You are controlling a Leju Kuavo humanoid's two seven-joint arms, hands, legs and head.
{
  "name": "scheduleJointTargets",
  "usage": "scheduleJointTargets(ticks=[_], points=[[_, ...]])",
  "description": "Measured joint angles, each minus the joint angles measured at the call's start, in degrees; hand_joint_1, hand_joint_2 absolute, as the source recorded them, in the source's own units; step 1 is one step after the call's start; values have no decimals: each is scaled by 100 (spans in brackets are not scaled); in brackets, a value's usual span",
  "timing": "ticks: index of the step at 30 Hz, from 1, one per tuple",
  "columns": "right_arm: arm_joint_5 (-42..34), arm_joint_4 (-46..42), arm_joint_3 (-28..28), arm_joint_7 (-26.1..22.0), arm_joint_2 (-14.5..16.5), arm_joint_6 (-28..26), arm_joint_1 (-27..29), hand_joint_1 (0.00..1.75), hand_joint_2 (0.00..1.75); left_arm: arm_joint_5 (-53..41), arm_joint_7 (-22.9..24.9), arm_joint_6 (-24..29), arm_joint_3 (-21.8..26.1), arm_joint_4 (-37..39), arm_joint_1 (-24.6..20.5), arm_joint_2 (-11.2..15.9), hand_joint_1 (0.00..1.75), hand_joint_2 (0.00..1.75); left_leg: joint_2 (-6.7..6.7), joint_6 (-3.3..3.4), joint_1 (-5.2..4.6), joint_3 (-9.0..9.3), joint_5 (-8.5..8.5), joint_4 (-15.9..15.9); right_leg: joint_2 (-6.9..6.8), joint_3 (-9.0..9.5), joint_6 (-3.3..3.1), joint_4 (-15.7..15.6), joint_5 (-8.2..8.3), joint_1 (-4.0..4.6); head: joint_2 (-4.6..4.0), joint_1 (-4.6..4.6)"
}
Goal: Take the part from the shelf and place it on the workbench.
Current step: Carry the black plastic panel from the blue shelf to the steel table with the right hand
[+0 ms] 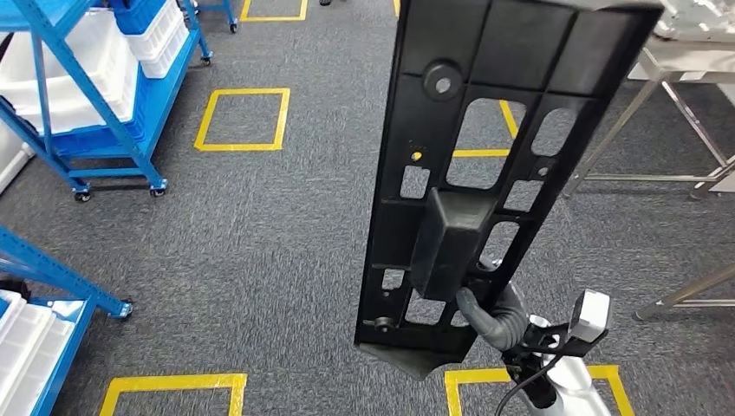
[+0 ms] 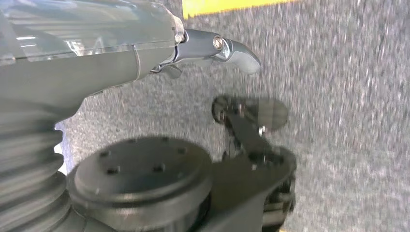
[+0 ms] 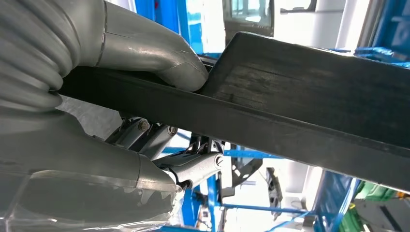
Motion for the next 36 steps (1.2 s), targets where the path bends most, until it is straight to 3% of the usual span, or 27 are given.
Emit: scheduleJointTargets(ticks=[1,3,5,6,7,8,9,11,13,14,16,18,21,22,23,24,25,27,29,31,33,36], points=[[11,-33,-8,15,4,-19,19,175,175,-2,3,-11,1,0,-14,1,0,175,61,33,6,13,24,-31,0,-10,33,3,3,-6,0,1],[17,-102,-35,44,13,-38,38,175,175,-3,5,-38,3,0,-27,-2,0,175,191,105,35,34,71,-95,-232,-125,79,230,-149,16,0,1],[17,-143,-56,80,23,-37,43,175,175,-3,-6,-65,5,0,-7,-5,0,175,332,142,28,37,78,-112,-557,-444,115,899,-505,10,0,1],[16,-149,-58,102,27,-29,51,175,175,-4,-22,-74,7,0,6,-5,0,175,408,147,21,35,73,-110,-630,-623,138,1267,-650,-4,0,1],[16,-150,-60,118,31,-22,65,175,175,-5,-44,-82,9,0,16,-5,0,175,479,147,16,35,65,-108,-666,-744,156,1512,-713,-20,0,1],[16,-150,-64,130,33,-14,77,175,175,-9,-71,-92,11,0,19,-5,0,175,549,142,14,35,56,-104,-687,-758,169,1545,-665,-33,0,1],[17,-153,-69,137,33,-7,85,175,175,-15,-98,-103,13,0,15,-7,0,175,612,133,13,40,45,-99,-714,-651,174,1345,-521,-43,0,1],[17,-176,-84,140,33,0,97,175,175,-23,-137,-127,15,0,2,-13,0,175,718,98,3,66,9,-86,-904,-219,147,548,-184,-30,0,1],[17,-222,-93,138,33,25,121,175,175,-19,-139,-133,24,0,-6,-21,0,175,803,40,-23,96,-31,-74,-1077,51,90,26,-50,12,0,1],[24,-246,-97,138,33,46,140,175,175,-13,-118,-126,34,0,-7,-25,0,175,849,7,-35,112,-46,-75,-1089,68,60,-24,-71,36,0,1],[63,-304,-104,150,33,70,189,175,175,-5,-34,-99,60,0,-13,-30,0,175,930,-60,-30,145,-81,-78,-966,64,3,-39,-56,29,0,1],[106,-393,-117,174,33,34,238,175,175,-20,79,-68,81,0,-7,-33,0,175,791,-116,-5,96,-241,104,-848,80,-62,-76,-34,-3,0,1],[121,-594,-171,220,27,-69,402,175,175,-75,277,-58,95,0,33,-37,0,175,444,-159,20,-389,-799,1177,-680,84,-117,-92,-25,-11,0,1],[122,-672,-196,234,26,-96,496,175,175,-86,342,-63,97,0,50,-39,0,175,408,-166,21,-549,-897,1497,-614,86,-123,-90,-28,-6,0,1],[126,-750,-221,247,26,-109,593,175,175,-94,395,-67,98,0,62,-42,0,175,394,-167,21,-617,-868,1608,-544,88,-124,-87,-29,-2,0,1],[136,-825,-243,255,26,-116,681,175,175,-102,442,-70,99,0,70,-46,0,175,387,-161,22,-588,-731,1502,-471,92,-121,-83,-31,-2,0,1],[157,-896,-262,259,26,-120,752,175,175,-108,480,-72,100,0,73,-53,0,175,346,-148,26,-456,-503,1176,-392,97,-113,-73,-36,-4,0,1],[227,-1018,-298,261,26,-125,839,175,175,-125,523,-66,101,1,84,-66,0,175,108,-109,49,-139,-140,404,-238,83,-74,-29,-53,-2,0,1],[316,-1125,-333,264,26,-149,909,175,175,-138,522,-55,102,2,86,-78,0,175,-65,-64,48,5,-57,57,-110,39,0,4,-51,-11,0,1],[378,-1229,-379,264,32,-187,1011,175,175,-144,476,-45,103,2,65,-92,0,175,12,1,36,19,-51,32,-11,7,86,-1,-27,-34,0,0],[387,-1330,-444,244,44,-210,1117,175,175,-141,406,-43,104,1,52,-109,0,175,135,86,46,40,-13,-16,-167,-61,148,127,-109,-30,0,1],[366,-1422,-522,193,56,-202,1194,175,175,-134,314,-58,111,2,63,-129,0,175,352,164,25,45,-3,-42,-595,-502,203,1051,-594,-18,0,1]])
